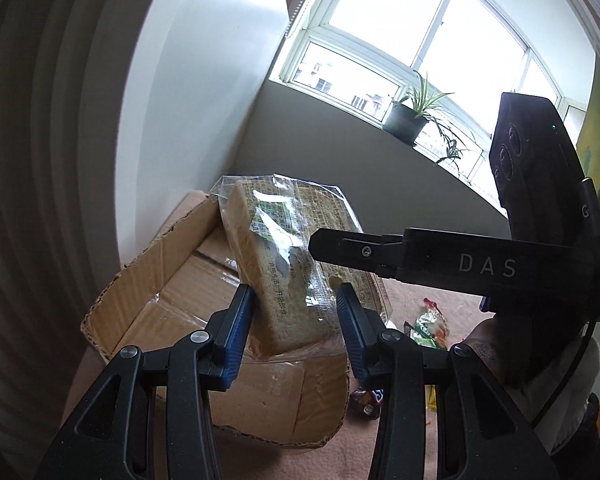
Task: Organize snacks
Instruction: 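Carry the bread loaf with the right tool and lower it into the box, then open the right tool and move it to the bag of dates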
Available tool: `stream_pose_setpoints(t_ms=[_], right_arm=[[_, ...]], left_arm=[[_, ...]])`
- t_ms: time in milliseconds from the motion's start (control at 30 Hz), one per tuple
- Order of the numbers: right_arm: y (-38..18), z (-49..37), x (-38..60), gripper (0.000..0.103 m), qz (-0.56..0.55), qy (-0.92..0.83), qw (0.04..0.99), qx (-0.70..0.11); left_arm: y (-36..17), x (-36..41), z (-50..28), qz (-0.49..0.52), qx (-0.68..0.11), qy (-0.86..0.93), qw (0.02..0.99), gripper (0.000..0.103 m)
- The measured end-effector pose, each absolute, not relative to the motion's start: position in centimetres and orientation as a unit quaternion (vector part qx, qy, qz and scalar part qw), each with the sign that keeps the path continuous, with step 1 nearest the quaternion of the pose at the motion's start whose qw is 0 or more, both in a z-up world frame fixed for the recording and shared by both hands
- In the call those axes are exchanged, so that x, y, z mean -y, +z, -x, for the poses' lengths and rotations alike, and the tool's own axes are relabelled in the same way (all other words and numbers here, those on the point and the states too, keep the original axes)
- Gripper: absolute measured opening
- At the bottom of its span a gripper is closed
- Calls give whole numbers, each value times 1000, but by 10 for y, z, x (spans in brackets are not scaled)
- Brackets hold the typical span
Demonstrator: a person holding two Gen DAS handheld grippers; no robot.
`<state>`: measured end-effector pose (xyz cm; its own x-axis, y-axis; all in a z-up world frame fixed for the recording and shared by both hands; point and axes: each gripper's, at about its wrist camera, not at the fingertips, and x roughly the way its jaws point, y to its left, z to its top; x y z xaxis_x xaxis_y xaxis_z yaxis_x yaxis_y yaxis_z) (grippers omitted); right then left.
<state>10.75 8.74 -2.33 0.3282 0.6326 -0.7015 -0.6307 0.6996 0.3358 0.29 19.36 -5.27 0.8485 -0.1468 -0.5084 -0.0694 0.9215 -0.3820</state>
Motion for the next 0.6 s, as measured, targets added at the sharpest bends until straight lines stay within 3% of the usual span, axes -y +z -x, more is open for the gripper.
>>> stream_pose_setpoints(t_ms=[267,367,600], right_arm=[[-36,-114,-94,44,19,374,817,-438],[-35,-109,-88,58,19,373,820,-434],[-20,-101,-57,60,18,357,837,-414]], left_arm=[[-60,-198,-12,192,-286,11,939,39],[-56,-198,-7,189,-277,12,942,39],[-47,-185,-2,178,-266,-9,947,39]])
